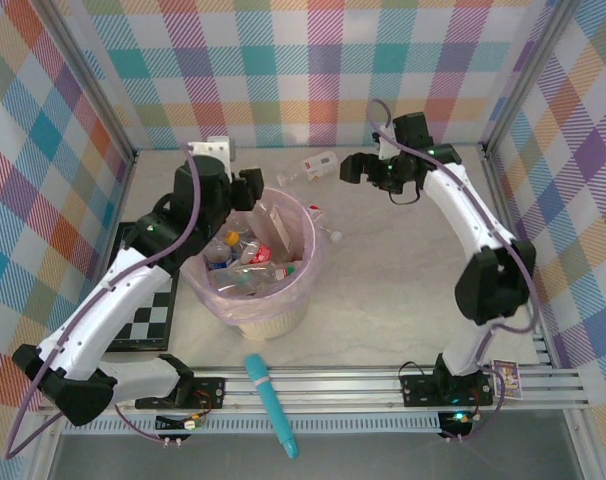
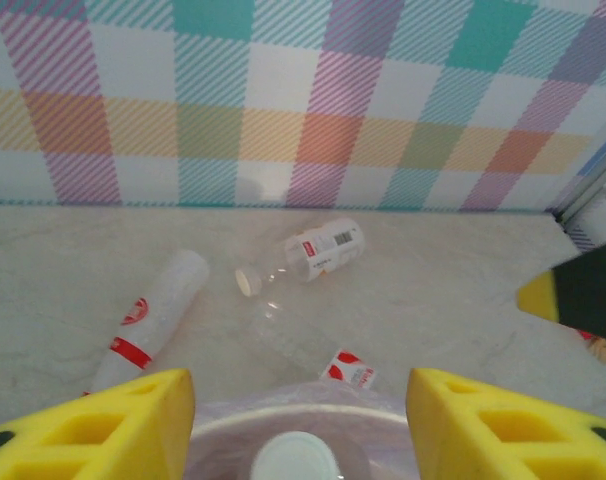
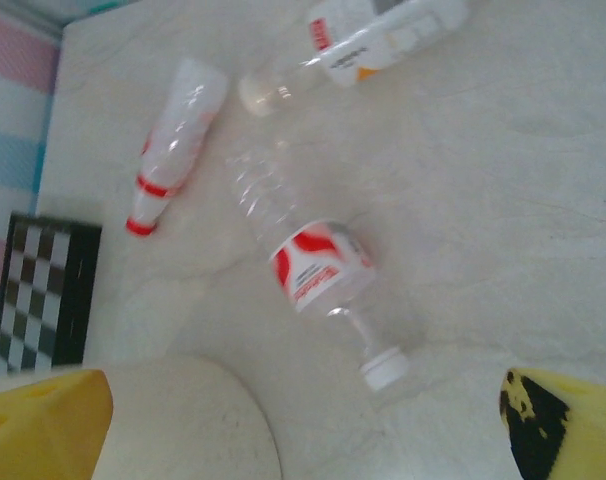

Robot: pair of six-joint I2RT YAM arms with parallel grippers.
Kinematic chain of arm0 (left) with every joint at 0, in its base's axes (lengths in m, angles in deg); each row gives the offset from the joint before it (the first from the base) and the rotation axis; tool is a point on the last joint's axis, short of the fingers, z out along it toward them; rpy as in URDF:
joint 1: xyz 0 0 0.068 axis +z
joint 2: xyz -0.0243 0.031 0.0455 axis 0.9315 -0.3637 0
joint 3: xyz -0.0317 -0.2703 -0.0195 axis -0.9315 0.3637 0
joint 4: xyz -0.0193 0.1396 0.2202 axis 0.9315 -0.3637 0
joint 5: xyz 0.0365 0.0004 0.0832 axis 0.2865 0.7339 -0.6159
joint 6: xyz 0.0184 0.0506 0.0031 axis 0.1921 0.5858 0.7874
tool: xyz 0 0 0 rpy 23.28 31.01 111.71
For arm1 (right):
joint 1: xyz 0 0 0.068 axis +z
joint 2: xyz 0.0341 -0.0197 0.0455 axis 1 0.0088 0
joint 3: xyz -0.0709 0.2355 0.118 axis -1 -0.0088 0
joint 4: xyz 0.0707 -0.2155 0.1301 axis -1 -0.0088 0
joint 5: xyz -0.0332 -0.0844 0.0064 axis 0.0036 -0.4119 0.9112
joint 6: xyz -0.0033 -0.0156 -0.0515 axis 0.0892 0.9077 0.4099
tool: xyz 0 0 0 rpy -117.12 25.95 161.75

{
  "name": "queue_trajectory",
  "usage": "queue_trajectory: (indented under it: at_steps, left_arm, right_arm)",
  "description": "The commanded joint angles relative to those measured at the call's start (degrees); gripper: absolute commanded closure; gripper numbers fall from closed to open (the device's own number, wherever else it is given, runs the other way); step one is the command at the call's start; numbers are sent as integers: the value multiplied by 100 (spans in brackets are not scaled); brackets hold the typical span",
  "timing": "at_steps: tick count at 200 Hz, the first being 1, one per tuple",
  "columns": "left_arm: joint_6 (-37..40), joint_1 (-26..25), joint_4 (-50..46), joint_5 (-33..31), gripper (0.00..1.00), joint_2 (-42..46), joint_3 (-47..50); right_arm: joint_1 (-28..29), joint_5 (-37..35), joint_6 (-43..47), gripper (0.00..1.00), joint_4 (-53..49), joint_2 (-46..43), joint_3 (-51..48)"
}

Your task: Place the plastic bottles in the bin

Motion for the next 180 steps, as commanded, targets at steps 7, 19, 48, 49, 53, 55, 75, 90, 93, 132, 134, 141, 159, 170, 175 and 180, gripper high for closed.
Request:
queue_trajectory:
  at_steps: [7,19,48,49,53,55,75,90,93,132,134,141,159,170,175,180]
  left_arm:
    - [-38,611,-1005,349,35,-67,-422]
    - [-75,934,-1350,578,31,-77,-530]
    - [-6,1508,-1915,1436,19,-53,-527]
    - [18,1517,-1943,1468,19,-58,-527]
    - [115,1525,-2046,1550,16,-86,-539]
    - [151,1526,-2106,1596,15,-105,-553]
    - [414,1526,-2597,1674,8,-266,-593]
    - [481,1541,-2658,1665,7,-266,-476]
    - [482,1551,-2664,1667,7,-265,-461]
    - [424,1706,-2553,1615,10,-297,-184]
    - [415,1720,-2532,1630,10,-294,-163]
    - [388,1773,-2473,1701,11,-296,-111]
    - [325,1848,-2295,1798,14,-322,24]
    - [290,1872,-2170,1887,15,-326,105]
    - [265,1882,-2112,1922,16,-332,154]
    - [242,1889,-2071,1961,16,-328,174]
  right_arm:
    - [45,24,-1455,1,187,988,905]
    - [60,39,-2019,1,468,1362,1102]
    - [194,-691,-3079,1,710,2077,1711]
    - [201,-707,-3122,1,693,2111,1751]
    - [213,-763,-3239,0,616,2235,1916]
    - [224,-790,-3273,0,579,2308,2007]
    - [314,-876,-3481,0,474,2936,2762]
    - [371,-837,-3649,1,618,3316,3087]
    - [379,-844,-3702,1,648,3374,3136]
    - [460,-875,-4076,0,668,4253,4053]
    - [455,-888,-4085,0,680,4282,4092]
    - [478,-934,-4103,0,721,4407,4225]
    - [502,-993,-4233,0,928,4685,4455]
    - [517,-1013,-4342,0,1094,4862,4574]
    - [524,-1028,-4386,0,1145,4947,4639]
    - [528,-1058,-4429,0,1173,5032,4706]
